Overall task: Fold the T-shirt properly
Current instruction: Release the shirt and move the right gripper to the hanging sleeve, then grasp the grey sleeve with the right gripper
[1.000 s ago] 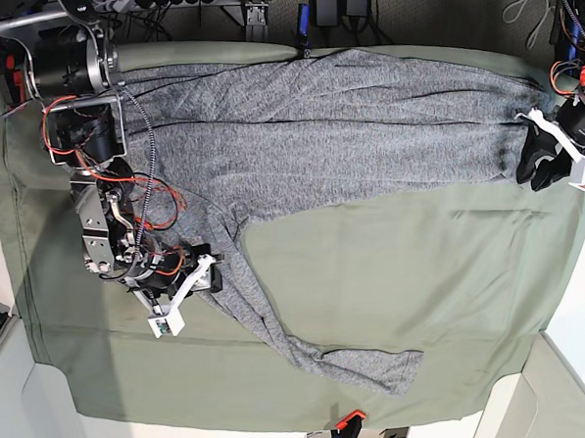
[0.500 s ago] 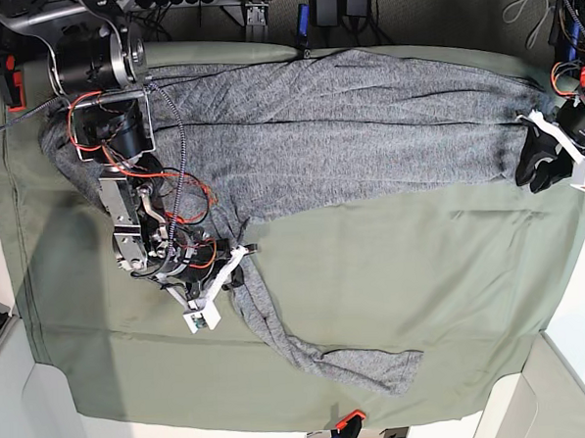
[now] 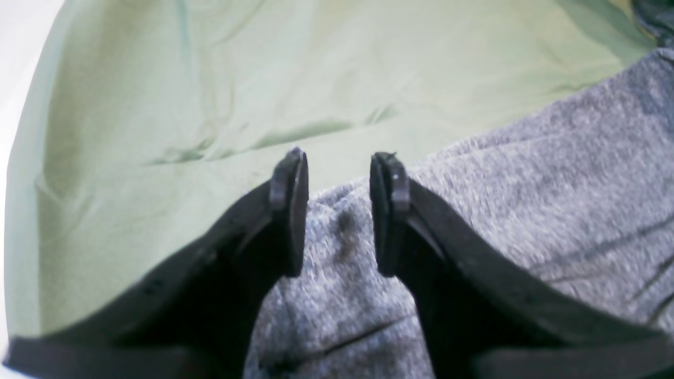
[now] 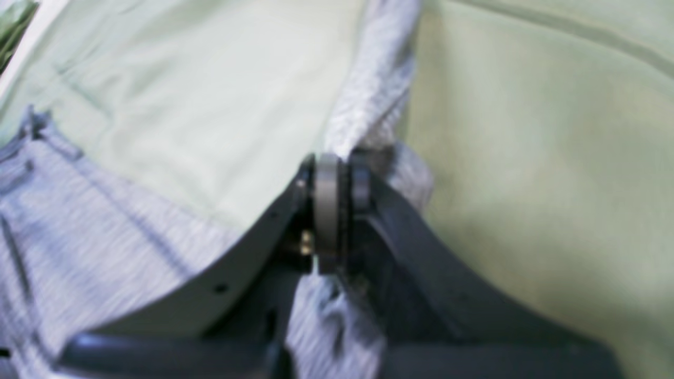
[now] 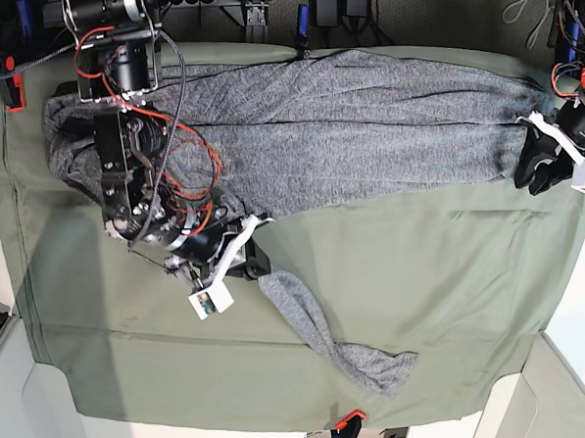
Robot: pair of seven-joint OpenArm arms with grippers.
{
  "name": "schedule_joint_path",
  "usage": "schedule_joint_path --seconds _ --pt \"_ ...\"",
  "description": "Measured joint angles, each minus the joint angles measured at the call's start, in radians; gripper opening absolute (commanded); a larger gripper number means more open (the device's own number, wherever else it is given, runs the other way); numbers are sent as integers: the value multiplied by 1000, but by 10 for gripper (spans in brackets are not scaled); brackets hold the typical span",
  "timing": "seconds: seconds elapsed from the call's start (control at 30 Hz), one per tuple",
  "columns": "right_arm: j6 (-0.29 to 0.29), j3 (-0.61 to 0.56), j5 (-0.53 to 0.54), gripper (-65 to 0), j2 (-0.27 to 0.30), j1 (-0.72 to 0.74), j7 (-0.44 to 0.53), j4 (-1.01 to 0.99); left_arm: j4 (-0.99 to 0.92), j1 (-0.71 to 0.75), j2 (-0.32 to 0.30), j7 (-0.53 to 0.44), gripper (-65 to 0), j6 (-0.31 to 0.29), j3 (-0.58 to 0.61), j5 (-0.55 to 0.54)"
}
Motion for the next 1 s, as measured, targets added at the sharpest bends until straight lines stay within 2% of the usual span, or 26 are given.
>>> schedule_joint_path --seconds 0.07,0.2,0.3,0.47,0.57,0.7,0.77,0.8,0.87,0.9,0.93,1.0 --pt "21 0 40 -650 6 -70 -39 103 29 0 1 8 -422 0 0 1" --pt "23 -1 113 -650 31 -215 -62 276 116 -1 16 21 -422 1 -1 -10" --pt "23 0 154 -650 66 -314 -67 360 185 -1 41 70 -421 1 -1 -100" --pt "34 0 217 -650 109 -395 -81 405 235 -3 102 77 -421 2 13 -188" --pt "41 0 254 -650 138 -423 -88 408 234 -36 134 79 -410 3 95 -129" --pt "52 0 288 -650 163 -475 -96 419 218 -124 182 81 -328 3 265 -3" --pt "53 0 291 -650 163 -482 -96 434 191 -180 200 69 -328 0 337 43" --pt "56 0 294 -637 163 -479 -95 438 172 -211 210 61 -328 0 365 66" --pt "52 0 294 -453 158 -473 -89 439 123 -277 226 58 -328 3 418 95" --pt "51 0 294 -388 158 -471 -82 440 95 -308 235 59 -328 2 442 105" --pt "51 0 284 -346 158 -471 -63 440 67 -337 245 58 -328 6 461 117" --pt "48 2 251 -335 158 -473 -3 440 13 -382 265 60 -328 3 491 136"
